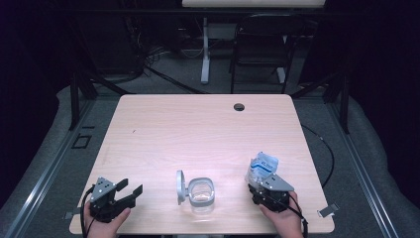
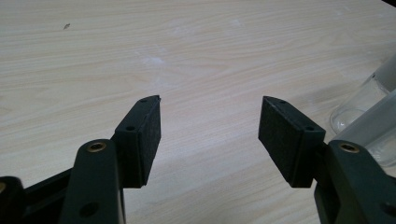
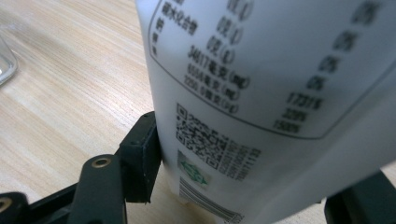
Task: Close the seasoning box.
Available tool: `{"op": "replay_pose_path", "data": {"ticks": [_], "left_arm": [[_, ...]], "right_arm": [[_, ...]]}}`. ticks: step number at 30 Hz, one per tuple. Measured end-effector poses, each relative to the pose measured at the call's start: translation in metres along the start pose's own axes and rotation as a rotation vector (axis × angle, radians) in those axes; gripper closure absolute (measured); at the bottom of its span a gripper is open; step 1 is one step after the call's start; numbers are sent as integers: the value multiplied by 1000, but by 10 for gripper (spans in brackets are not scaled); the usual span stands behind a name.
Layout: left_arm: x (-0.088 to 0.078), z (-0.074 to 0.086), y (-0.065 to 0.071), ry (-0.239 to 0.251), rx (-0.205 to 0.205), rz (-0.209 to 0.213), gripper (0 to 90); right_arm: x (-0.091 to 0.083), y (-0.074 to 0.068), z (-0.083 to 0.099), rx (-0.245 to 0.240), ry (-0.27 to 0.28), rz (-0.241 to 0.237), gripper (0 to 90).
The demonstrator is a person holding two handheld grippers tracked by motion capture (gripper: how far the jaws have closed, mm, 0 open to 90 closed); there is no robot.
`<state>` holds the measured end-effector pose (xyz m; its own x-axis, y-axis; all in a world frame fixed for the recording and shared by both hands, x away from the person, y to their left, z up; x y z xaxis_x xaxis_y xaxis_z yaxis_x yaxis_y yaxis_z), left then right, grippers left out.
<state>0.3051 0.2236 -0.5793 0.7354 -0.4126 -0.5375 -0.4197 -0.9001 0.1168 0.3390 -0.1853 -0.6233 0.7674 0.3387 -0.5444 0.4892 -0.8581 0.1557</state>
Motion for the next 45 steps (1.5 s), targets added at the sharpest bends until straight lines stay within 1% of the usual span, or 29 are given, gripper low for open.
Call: {"op": "replay_pose_path", "data": {"ticks": [7,13,14,15,16,21,26,30,34,37,40,43,45], "left_arm": [[0,0,0,1,0,-1,399],[1,1,0,-1,-2,-1,399],[1,1,0,-1,-3,-2,399],[1,1,0,0,-3,-2,399],[1,2,0,-1,-3,-2,399],[0,3,-1,-8,-2,-4,399],[0,3,-3,-4,-9,-6,399],[-1,3,-4,-5,-14,-8,399],[-1,3,-5,-3,-16,-9,399],[-1,3,-6,-3,-20,-12,399],[-3,2,-8,-1,-18,-14,399],[-4,2,-8,2,-21,-16,399],[-3,3,-8,1,-22,-15,399]], "right_arm": [[-5,0,-7,-12,24,7,374],[-9,-3,-14,-45,41,17,374],[-10,-4,-16,-51,51,18,374],[-10,-4,-16,-51,51,18,374],[-12,-5,-19,-64,59,22,374],[-15,-7,-24,-86,68,29,374],[-17,-13,-28,-109,71,14,374],[-19,-18,-33,-112,82,0,374],[-19,-21,-35,-125,88,-5,374],[-21,-22,-37,-158,80,1,374],[-24,-26,-42,-173,87,-5,374],[-26,-29,-47,-205,85,7,374],[-26,-31,-50,-210,81,14,374]]}}
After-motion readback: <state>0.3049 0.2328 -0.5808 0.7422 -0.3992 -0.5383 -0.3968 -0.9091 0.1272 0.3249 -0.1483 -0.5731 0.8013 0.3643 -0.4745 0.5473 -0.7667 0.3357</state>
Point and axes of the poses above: each handheld gripper's, and its own axes: x roughly forward along the jaws, z roughly out of its underside, y roughly to its right, the point moved 9 cm from there along x, roughly forward along the jaws
